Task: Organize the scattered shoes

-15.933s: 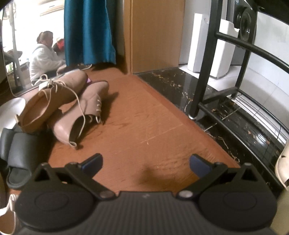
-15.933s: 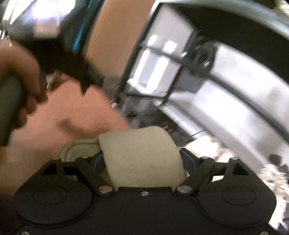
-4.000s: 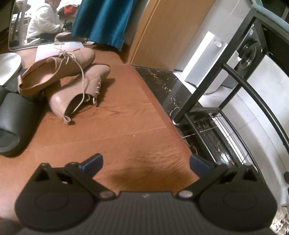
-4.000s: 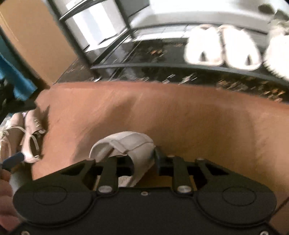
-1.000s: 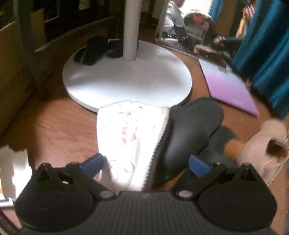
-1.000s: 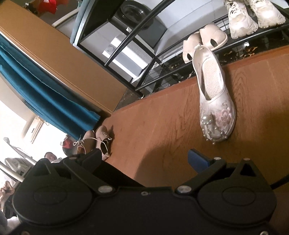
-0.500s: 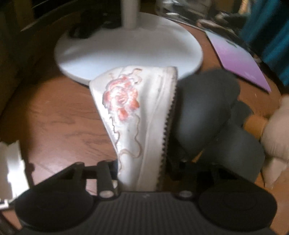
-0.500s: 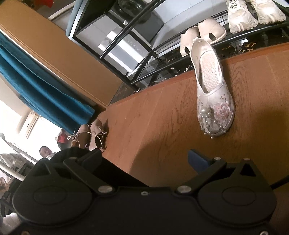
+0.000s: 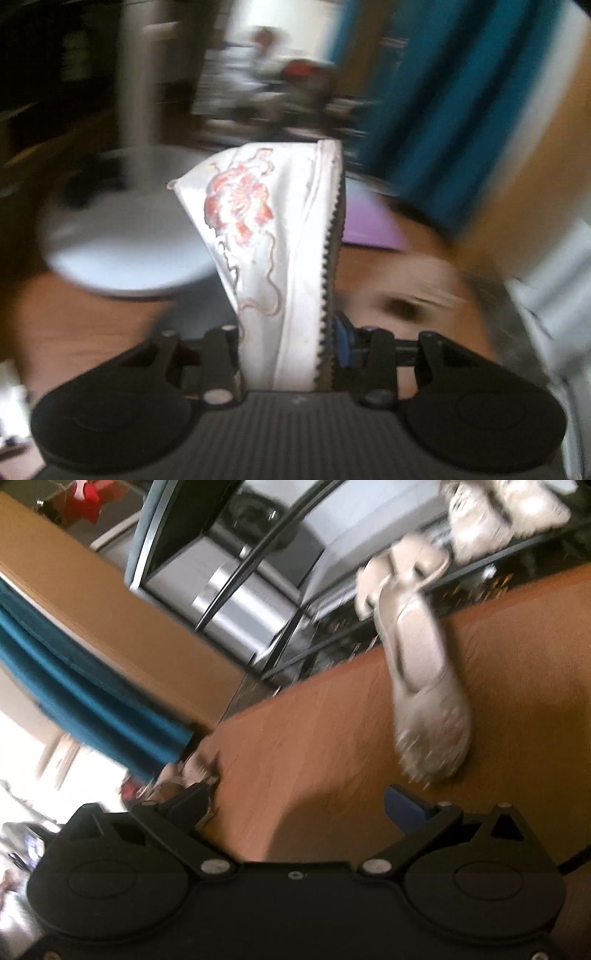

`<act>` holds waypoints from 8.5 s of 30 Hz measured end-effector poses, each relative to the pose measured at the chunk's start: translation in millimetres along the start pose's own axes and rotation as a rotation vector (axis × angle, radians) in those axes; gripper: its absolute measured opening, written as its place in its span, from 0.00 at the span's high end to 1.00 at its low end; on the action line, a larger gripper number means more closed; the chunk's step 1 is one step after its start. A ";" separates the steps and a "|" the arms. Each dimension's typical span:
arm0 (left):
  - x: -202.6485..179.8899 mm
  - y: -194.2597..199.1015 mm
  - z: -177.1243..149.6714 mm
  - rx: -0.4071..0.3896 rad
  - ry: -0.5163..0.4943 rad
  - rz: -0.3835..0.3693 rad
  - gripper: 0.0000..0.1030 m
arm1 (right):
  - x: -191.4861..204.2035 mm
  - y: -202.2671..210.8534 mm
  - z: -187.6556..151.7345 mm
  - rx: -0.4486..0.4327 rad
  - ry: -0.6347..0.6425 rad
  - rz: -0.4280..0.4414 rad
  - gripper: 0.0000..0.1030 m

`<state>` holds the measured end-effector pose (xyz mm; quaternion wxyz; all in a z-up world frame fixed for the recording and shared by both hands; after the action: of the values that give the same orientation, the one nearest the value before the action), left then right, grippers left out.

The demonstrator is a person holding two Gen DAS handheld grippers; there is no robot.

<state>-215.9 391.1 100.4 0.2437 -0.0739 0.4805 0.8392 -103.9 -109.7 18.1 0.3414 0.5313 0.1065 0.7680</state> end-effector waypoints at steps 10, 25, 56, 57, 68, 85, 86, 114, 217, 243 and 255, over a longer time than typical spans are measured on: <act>-257.1 -14.7 -172.1 0.207 -0.630 -0.319 0.62 | -30.6 16.1 23.4 -0.109 -0.120 -0.012 0.00; -279.4 -106.2 -345.2 0.492 -0.904 -0.140 0.52 | -66.3 1.8 38.1 -0.104 -0.249 -0.009 0.00; -190.3 -74.4 -161.8 0.432 -0.380 -0.222 0.02 | -10.8 -28.8 33.0 -0.035 0.411 -0.420 0.08; -190.4 -68.9 -158.8 0.376 -0.391 -0.211 0.01 | -2.8 -37.8 33.5 -0.022 0.471 -0.429 0.13; -190.6 -65.9 -147.3 0.275 -0.387 -0.197 0.01 | 45.8 -156.9 43.4 0.146 0.590 -0.384 0.51; -201.0 -65.1 -155.4 0.248 -0.444 -0.202 0.01 | 8.6 -113.5 52.7 0.068 0.558 -0.564 0.58; -200.8 -64.9 -155.2 0.248 -0.443 -0.200 0.01 | 9.2 -110.4 53.2 0.053 0.546 -0.542 0.55; -206.1 -71.4 -159.3 0.255 -0.463 -0.199 0.01 | 8.7 -199.7 48.7 0.290 0.727 -0.660 0.28; -227.2 -71.8 -181.2 0.243 -0.658 -0.042 0.01 | -113.1 4.5 116.5 -0.341 -0.109 -0.474 0.13; -245.0 -98.6 -233.6 0.394 -0.632 -0.041 0.01 | -85.0 -108.0 166.6 -0.107 0.334 -0.750 0.62; -245.5 -114.6 -234.3 0.390 -0.638 -0.002 0.01 | -72.9 -113.0 156.7 -0.239 0.378 -0.752 0.93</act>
<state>26.9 158.8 -23.4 0.3914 0.2385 0.5312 0.7126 96.6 -103.3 -30.8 0.6308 0.2626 0.2636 0.6809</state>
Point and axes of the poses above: each gripper's, at about its wrist camera, not at the fingertips, and y roughly against the way its jaws point, x to its left, z to its top, the point moved 8 cm from there along -y, roughly the way its jaws point, and after that the axes turned 12 degrees about x, right-handed, at the moved point
